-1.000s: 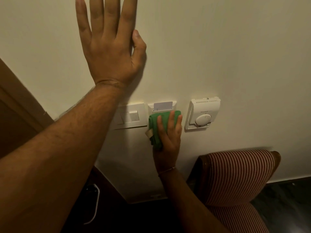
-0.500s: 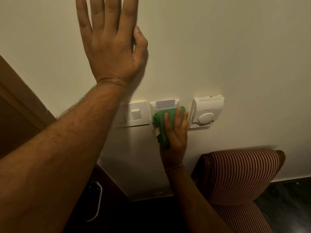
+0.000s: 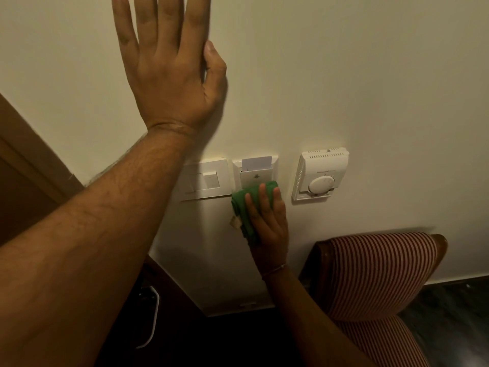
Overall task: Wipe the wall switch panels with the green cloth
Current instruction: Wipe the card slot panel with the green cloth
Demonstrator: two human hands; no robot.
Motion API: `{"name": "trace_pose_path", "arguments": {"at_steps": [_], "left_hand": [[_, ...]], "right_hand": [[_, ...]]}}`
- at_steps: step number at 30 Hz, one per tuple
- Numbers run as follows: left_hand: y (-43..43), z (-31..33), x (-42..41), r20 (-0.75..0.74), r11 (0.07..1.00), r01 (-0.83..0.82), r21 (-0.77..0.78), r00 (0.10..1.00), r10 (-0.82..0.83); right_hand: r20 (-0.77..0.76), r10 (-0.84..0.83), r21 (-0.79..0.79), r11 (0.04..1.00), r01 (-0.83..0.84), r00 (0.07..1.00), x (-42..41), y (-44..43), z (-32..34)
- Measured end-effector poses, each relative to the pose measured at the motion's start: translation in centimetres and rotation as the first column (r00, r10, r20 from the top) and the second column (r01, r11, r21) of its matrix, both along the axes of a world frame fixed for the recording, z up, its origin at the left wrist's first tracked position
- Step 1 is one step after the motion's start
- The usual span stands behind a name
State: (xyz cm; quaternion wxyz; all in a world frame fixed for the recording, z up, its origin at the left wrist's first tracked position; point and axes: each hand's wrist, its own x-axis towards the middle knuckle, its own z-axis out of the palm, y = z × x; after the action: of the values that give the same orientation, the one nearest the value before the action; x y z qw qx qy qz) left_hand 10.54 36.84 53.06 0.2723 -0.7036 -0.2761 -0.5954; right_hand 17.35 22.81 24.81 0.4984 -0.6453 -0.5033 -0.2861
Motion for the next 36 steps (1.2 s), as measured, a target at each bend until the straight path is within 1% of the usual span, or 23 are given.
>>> {"name": "trace_pose_path", "arguments": {"at_steps": [2,7,9,13,18,22,27,31,33,34,36], "left_hand": [[0.0,-0.1,0.0,0.001,1.000,0.010,-0.006,1.000,-0.010],[0.3,-0.1,0.0,-0.018,1.000,0.021,0.010,1.000,-0.020],[0.5,-0.1,-0.1,-0.022,1.000,0.018,0.010,1.000,-0.018],[0.4,0.1,-0.1,-0.035,1.000,0.023,-0.011,0.999,-0.023],[0.1,0.1,-0.1,-0.031,1.000,0.013,0.000,0.999,-0.013],[0.3,-0.2,0.0,-0.024,1.000,0.026,-0.016,0.999,-0.026],[0.7,-0.2,0.1,-0.047,0.999,0.033,-0.027,0.998,-0.034],[1.3,-0.5,0.0,-0.049,0.997,0.041,-0.071,0.998,-0.044],[1.8,-0.7,0.0,-0.051,0.995,0.060,-0.081,0.997,-0.064],[1.9,-0.6,-0.1,-0.053,0.995,0.067,-0.077,0.996,-0.071],[2.1,-0.7,0.0,-0.062,0.997,0.059,-0.058,0.996,-0.063]], "right_hand": [[0.020,0.021,-0.010,1.000,-0.021,1.000,0.3,-0.1,0.0],[0.001,0.084,0.046,0.995,-0.084,0.996,-1.1,1.4,2.1],[0.048,0.107,0.017,0.994,-0.108,0.993,-2.3,2.2,3.0],[0.116,0.091,-0.036,0.996,-0.087,0.989,-2.3,1.7,3.0],[0.056,0.079,-0.103,0.992,-0.073,0.995,0.6,-1.2,0.4],[0.038,0.102,-0.059,0.993,-0.100,0.994,0.4,-0.4,1.6],[0.106,0.124,-0.039,0.992,-0.121,0.987,-2.1,1.5,4.0],[0.237,0.157,-0.072,0.987,-0.144,0.959,-2.1,1.4,6.0],[0.275,0.136,-0.084,0.990,-0.118,0.952,-1.3,0.9,6.1],[0.251,0.117,-0.078,0.992,-0.101,0.961,-0.7,0.5,5.9],[0.143,0.070,-0.030,0.997,-0.066,0.987,0.7,-0.3,5.2]]}}
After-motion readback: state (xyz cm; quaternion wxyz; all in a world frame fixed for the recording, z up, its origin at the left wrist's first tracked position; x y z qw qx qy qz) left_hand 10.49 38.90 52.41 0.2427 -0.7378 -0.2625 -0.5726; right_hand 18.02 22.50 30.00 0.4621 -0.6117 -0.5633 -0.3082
